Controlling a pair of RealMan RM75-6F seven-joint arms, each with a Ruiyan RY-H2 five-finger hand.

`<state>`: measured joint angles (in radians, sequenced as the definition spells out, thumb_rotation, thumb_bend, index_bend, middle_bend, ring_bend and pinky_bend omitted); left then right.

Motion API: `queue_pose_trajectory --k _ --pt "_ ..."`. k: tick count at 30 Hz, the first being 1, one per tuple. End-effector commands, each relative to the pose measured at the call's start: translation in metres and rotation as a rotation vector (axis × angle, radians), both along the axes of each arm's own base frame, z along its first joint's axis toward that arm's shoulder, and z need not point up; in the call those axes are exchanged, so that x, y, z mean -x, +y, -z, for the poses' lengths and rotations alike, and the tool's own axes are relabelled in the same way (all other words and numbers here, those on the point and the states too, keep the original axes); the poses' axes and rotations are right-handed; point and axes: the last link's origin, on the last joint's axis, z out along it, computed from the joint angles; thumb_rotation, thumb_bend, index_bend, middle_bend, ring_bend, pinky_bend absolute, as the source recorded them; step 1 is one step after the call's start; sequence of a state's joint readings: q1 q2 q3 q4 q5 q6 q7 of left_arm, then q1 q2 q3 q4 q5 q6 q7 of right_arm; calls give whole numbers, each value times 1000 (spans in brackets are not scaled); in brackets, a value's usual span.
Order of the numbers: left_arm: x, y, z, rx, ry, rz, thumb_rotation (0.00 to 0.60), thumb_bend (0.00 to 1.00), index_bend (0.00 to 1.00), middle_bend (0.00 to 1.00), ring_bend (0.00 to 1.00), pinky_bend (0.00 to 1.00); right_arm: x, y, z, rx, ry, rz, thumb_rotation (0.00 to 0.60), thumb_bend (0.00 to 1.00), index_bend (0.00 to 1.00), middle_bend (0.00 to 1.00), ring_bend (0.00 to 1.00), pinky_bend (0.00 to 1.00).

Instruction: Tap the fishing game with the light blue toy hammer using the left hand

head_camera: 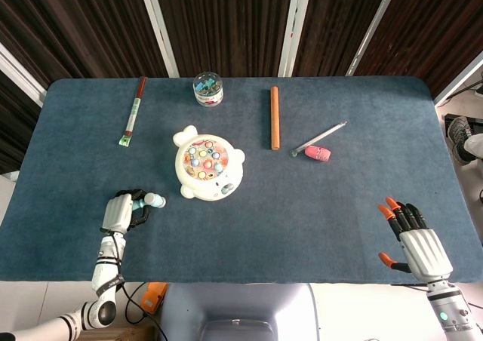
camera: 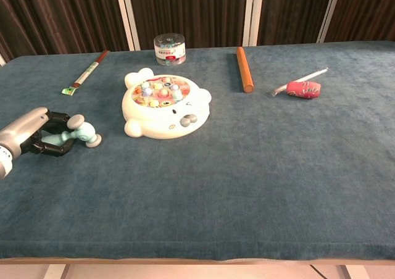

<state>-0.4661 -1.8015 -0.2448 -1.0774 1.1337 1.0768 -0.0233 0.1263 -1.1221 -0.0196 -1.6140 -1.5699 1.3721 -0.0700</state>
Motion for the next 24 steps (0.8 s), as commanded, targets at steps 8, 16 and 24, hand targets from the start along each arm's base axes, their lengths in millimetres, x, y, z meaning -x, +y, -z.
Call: queue_pose_trajectory --k 8,16,24 --pt "-3 -1 -3 -34 -37 8 600 624 649 514 377 307 0 1 0 -2 0 -1 600 360 0 0 0 0" --pt "-5 -3 -9 -65 -82 36 600 738 684 617 422 393 0 1 0 -3 0 -2 600 360 0 0 0 0" --pt "-9 -7 -21 -115 -120 81 600 763 691 722 588 744 0 1 1 -7 -1 -3 600 360 0 0 0 0"
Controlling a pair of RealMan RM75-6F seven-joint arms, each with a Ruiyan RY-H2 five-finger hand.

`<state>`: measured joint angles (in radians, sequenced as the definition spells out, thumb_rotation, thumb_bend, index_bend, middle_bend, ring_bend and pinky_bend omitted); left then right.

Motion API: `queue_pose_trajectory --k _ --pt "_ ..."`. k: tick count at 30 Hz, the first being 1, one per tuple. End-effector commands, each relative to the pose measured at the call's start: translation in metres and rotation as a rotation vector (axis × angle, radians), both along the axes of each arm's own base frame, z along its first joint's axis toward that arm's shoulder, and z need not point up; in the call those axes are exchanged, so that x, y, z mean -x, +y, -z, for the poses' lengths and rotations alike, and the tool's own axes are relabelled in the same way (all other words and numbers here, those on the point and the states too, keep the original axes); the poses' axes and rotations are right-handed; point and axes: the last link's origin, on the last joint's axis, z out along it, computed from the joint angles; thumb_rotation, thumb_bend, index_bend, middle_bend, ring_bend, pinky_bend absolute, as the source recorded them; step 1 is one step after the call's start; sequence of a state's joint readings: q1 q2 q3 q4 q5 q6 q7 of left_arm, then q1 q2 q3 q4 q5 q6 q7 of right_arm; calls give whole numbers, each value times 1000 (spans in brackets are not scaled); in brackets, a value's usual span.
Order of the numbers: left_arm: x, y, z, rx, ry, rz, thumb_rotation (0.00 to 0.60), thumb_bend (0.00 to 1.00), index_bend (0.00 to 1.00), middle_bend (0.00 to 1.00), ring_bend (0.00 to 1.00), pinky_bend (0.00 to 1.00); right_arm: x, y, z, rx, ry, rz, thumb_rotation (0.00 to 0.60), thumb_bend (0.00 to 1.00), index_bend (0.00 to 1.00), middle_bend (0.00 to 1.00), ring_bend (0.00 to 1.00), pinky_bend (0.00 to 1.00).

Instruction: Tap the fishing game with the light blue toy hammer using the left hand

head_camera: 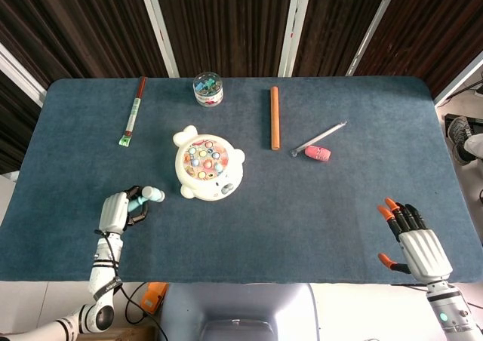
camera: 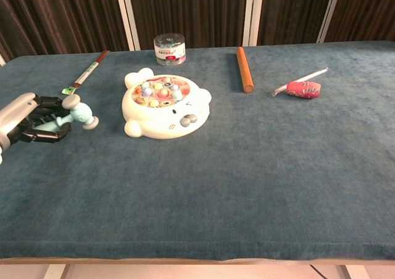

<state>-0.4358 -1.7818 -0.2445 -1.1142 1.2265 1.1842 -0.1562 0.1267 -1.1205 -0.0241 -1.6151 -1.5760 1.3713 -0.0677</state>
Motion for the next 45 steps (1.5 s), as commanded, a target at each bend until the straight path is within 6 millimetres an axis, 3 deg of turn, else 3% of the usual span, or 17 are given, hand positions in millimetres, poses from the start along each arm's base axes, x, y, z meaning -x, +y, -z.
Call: queue_pose_trajectory --k 1,4,10,12,21,26,31,39,45 --pt "-1 -2 -7 -34 -7 26 600 761 691 732 611 845 0 0 0 -1 0 0 600 360 0 0 0 0" --pt "-3 -2 -12 -50 -22 40 600 762 692 754 700 1000 0 0 0 -5 -1 -1 600 360 0 0 0 0" --pt "-10 3 -24 -85 -62 69 600 770 694 785 930 1000 -1 1 0 -7 -6 -4 600 359 0 0 0 0" --pt "-15 6 -28 -81 -85 85 600 780 694 799 967 1000 -1 2 -1 -7 -6 -5 600 360 0 0 0 0" --pt "-28 12 -32 -22 -170 90 600 818 700 815 988 1000 -1 2 -2 -7 -8 -5 600 360 0 0 0 0" --pt "-41 21 -35 84 -439 33 600 841 723 875 1000 1000 -1 2 -2 -8 -8 -4 600 360 0 0 0 0" --pt "-60 51 -35 154 -630 -34 600 847 734 907 1000 1000 0 1 0 -15 -2 2 600 360 0 0 0 0" --pt "-84 86 -20 168 -589 -50 600 854 752 928 1000 1000 2 -1 0 -18 1 15 600 360 0 0 0 0" --pt "-94 102 -7 147 -468 -47 600 858 763 937 1000 1000 3 -2 -3 -15 -7 21 600 360 0 0 0 0"
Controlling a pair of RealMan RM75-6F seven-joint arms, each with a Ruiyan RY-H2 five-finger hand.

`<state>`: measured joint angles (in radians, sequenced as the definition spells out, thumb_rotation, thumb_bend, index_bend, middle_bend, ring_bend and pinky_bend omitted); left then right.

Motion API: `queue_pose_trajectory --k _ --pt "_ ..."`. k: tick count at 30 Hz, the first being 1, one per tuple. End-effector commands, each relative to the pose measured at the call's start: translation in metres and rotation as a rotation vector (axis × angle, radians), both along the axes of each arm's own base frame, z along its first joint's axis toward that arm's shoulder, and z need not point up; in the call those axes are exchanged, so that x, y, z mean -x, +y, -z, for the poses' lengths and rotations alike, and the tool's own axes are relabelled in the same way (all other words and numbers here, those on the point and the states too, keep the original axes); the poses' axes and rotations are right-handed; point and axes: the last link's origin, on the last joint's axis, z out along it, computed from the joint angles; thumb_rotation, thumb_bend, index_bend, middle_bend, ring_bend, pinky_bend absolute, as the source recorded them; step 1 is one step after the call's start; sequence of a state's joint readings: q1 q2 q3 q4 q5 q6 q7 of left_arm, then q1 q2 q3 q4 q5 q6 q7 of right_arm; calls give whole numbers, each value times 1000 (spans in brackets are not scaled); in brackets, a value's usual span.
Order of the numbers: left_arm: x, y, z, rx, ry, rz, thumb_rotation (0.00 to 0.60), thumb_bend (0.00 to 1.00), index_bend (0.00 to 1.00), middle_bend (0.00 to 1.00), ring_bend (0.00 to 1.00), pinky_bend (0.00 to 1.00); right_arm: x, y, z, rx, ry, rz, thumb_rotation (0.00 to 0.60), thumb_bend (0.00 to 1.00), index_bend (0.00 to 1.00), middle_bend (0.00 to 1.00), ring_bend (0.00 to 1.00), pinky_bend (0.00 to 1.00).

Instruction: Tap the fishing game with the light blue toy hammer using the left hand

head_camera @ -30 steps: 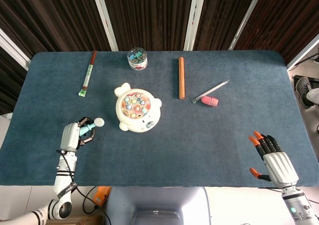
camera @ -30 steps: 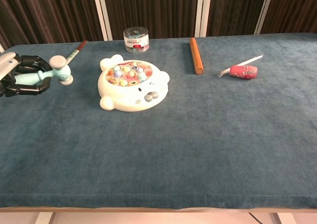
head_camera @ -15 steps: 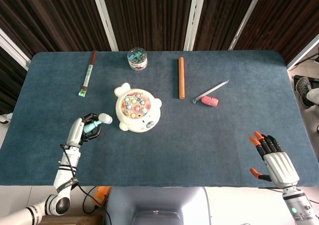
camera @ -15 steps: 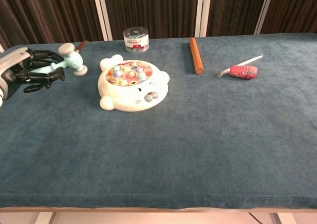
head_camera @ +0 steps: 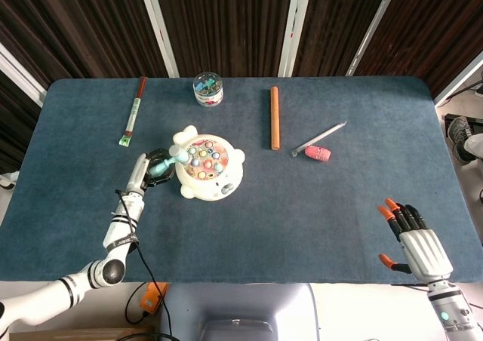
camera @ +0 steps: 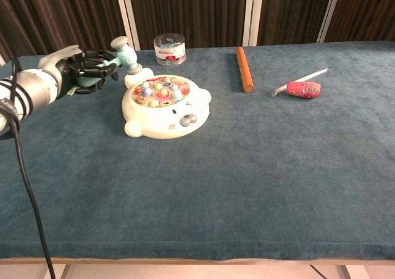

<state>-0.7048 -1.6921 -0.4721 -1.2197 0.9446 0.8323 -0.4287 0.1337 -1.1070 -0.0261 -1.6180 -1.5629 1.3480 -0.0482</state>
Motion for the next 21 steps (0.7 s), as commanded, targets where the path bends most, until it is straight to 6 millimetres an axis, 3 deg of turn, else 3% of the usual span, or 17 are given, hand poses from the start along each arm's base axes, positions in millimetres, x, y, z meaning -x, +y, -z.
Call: queue_pose_trajectory --k 1,21 --pt "-7 11 9 -4 66 -8 600 860 766 940 1000 1000 1 0 -2 3 -2 3 600 360 0 0 0 0" --pt "-13 23 25 50 151 -47 600 866 792 958 1000 1000 1 1 -4 2 -8 3 600 361 0 0 0 0"
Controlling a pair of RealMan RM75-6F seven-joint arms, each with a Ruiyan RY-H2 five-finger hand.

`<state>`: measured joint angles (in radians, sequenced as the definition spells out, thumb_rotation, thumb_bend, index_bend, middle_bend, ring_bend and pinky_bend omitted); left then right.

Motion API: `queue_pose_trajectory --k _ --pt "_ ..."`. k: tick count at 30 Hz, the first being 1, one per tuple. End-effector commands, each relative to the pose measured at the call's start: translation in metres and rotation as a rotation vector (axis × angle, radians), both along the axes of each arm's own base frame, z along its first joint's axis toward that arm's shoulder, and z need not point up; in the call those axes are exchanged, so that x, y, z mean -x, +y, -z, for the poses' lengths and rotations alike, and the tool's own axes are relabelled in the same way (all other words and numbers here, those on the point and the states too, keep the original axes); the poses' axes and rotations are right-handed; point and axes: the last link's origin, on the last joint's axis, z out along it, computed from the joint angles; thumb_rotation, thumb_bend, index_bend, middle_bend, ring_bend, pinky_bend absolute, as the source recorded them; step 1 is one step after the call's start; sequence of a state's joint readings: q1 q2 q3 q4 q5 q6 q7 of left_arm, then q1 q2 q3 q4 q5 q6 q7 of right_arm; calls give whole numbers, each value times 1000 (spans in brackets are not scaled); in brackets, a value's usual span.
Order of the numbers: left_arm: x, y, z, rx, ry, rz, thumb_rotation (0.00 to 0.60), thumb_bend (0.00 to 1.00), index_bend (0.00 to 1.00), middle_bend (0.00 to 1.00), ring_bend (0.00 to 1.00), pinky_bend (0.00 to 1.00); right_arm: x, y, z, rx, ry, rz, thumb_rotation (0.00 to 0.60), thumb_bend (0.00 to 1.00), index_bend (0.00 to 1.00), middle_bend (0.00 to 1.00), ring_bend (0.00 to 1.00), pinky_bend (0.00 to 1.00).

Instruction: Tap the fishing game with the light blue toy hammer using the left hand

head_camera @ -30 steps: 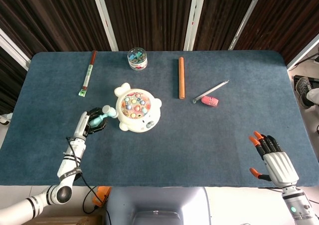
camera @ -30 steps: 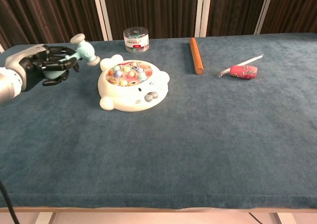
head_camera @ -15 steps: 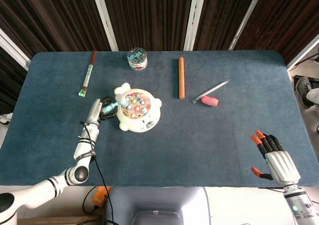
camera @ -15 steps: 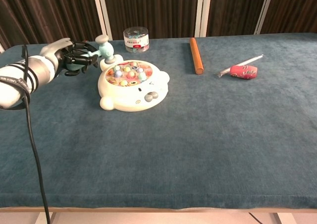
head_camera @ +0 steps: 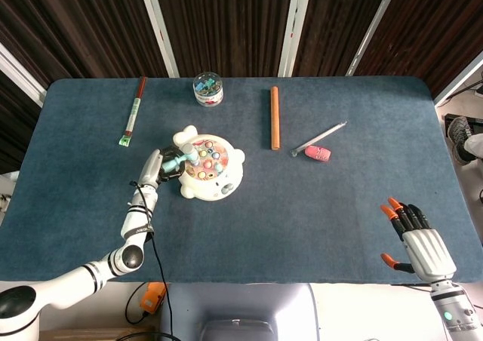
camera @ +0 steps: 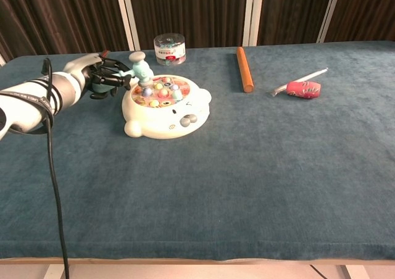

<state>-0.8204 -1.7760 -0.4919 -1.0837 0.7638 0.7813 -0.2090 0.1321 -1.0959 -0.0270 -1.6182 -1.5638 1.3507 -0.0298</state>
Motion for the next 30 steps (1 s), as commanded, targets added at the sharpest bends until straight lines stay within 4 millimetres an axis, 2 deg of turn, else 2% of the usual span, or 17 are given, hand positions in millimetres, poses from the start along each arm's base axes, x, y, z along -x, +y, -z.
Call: queue_pose_trajectory --k 1,11,19,30 --pt "2 1 2 16 15 -10 600 866 792 958 1000 1000 0 1 0 1 -1 -2 600 360 0 0 0 0" --pt "4 0 6 66 15 -32 600 871 794 959 1000 1000 0 1 -1 4 -1 -2 600 360 0 0 0 0" --pt "-11 0 -3 24 -42 -3 600 871 795 960 1000 1000 0 2 -2 4 -7 -3 600 361 0 0 0 0" --pt "-24 -3 9 84 -37 4 600 869 796 963 1000 1000 0 3 -6 12 -14 -6 600 360 0 0 0 0"
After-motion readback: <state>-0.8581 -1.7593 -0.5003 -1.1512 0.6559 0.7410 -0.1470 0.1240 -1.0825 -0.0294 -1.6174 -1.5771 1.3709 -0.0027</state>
